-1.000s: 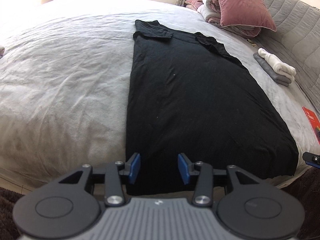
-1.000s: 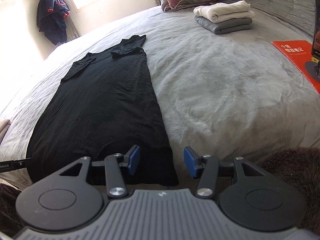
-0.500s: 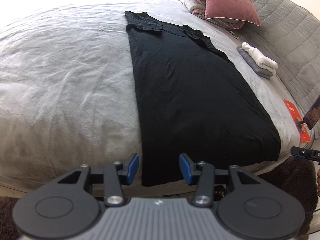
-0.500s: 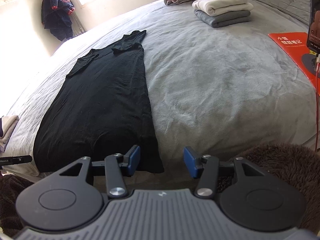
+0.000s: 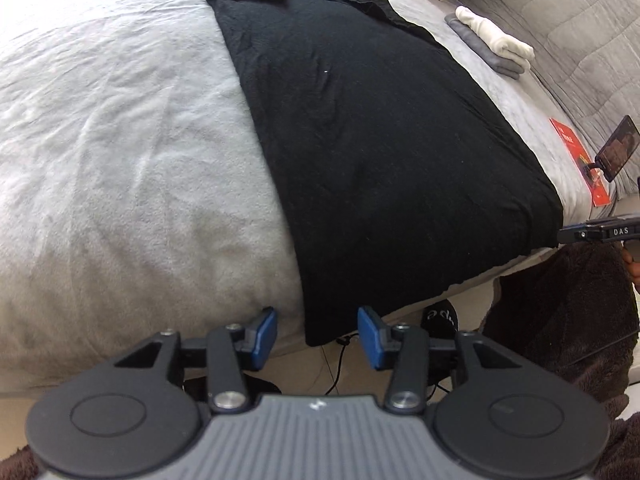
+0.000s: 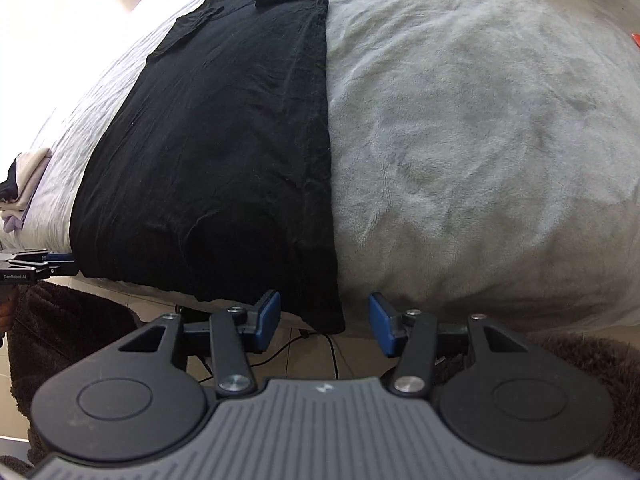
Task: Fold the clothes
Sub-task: 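Move both open tools along the flat shirt to its hem, then close both tools on the black shirt hem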
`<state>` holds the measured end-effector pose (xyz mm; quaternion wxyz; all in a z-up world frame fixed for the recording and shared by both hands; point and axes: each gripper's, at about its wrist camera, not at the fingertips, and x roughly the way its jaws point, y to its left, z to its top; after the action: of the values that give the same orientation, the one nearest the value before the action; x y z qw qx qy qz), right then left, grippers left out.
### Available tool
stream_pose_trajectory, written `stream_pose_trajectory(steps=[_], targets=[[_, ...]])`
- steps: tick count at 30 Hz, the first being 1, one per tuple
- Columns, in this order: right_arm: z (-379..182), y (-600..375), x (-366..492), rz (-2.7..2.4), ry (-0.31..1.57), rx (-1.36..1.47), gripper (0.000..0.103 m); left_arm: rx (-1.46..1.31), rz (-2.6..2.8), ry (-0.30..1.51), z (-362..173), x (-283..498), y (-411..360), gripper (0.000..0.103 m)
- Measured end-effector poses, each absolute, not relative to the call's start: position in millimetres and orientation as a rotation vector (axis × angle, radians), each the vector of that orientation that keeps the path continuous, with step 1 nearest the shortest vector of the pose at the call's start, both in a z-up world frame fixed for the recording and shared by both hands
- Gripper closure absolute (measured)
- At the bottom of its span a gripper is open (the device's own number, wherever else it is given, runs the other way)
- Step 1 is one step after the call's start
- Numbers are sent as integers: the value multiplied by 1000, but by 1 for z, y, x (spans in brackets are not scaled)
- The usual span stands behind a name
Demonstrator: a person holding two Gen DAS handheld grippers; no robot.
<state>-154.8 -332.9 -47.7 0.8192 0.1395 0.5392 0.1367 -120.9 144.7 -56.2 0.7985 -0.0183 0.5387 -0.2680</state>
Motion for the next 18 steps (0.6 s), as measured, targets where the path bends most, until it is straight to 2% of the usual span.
stream_pose_trajectory(steps=[12, 15, 18], targets=[[-58, -336, -133, 370, 1283, 299, 50, -57, -742, 1266, -76, -103, 137, 60], [-63, -334, -128, 395, 1303, 309, 50, -61, -751, 1295, -81, -99, 132, 65], [-67, -331, -123, 420, 1323, 319, 58, -76, -757, 1297, -84, -99, 128, 76]])
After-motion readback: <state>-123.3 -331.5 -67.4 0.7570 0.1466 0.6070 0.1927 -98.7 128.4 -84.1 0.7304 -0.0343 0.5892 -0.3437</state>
